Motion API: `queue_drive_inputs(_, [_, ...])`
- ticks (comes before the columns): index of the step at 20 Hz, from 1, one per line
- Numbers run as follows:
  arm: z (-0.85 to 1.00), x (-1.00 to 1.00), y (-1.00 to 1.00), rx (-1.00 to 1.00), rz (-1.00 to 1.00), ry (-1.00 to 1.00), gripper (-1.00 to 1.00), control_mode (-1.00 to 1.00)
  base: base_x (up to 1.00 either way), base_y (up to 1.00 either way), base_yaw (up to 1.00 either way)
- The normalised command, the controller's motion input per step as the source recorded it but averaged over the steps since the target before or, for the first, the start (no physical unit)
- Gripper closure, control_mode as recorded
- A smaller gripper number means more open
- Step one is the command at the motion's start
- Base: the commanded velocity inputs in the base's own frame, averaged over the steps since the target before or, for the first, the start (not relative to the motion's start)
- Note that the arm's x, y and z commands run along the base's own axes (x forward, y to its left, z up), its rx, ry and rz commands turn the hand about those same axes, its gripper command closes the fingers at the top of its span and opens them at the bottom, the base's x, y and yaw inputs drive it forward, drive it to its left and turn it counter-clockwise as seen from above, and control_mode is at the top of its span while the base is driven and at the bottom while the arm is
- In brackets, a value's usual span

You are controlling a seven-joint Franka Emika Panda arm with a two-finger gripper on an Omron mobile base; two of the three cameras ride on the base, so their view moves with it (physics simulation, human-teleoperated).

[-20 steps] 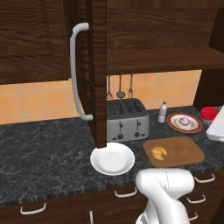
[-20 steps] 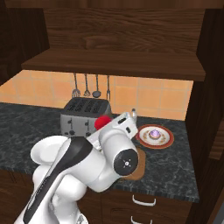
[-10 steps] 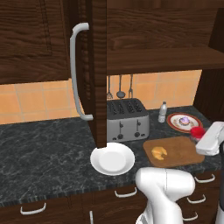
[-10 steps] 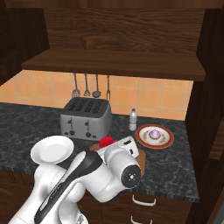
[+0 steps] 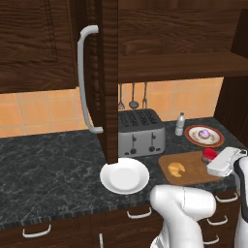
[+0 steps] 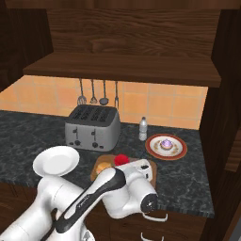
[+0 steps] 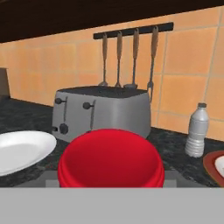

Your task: From the different types of pastries on the counter, select a croissant and place it on the cutting board. Then retrieve a jar of jam from the cabinet and place it alongside the croissant on the cutting board.

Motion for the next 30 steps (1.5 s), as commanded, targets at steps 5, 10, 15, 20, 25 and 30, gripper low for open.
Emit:
queue_drive_inputs(5, [-0.68,0.72,-0.33,0.08,0.03,0.00,1.00,-1.00,0.00,0.00,0.00])
queue_drive_inputs(10, [-0.81,0.75,-0.48,0.08,0.06,0.00,1.00,-1.00,0.00,0.00,0.00])
queue_drive_inputs(15, [-0.81,0.65,-1.00,0.12,0.09,0.00,1.00,-1.00,0.00,0.00,0.00])
queue_drive_inputs(20, [-0.71,0.13,-1.00,0.15,0.09,0.00,-1.00,-1.00,0.00,0.00,0.00])
queue_drive_inputs(25, [-0.19,-0.94,-1.00,0.36,0.06,-0.19,-1.00,-1.00,0.00,0.00,0.00])
queue_drive_inputs(30, [-0.05,-1.00,-0.85,0.31,0.02,-0.31,-1.00,-1.00,0.00,0.00,0.00])
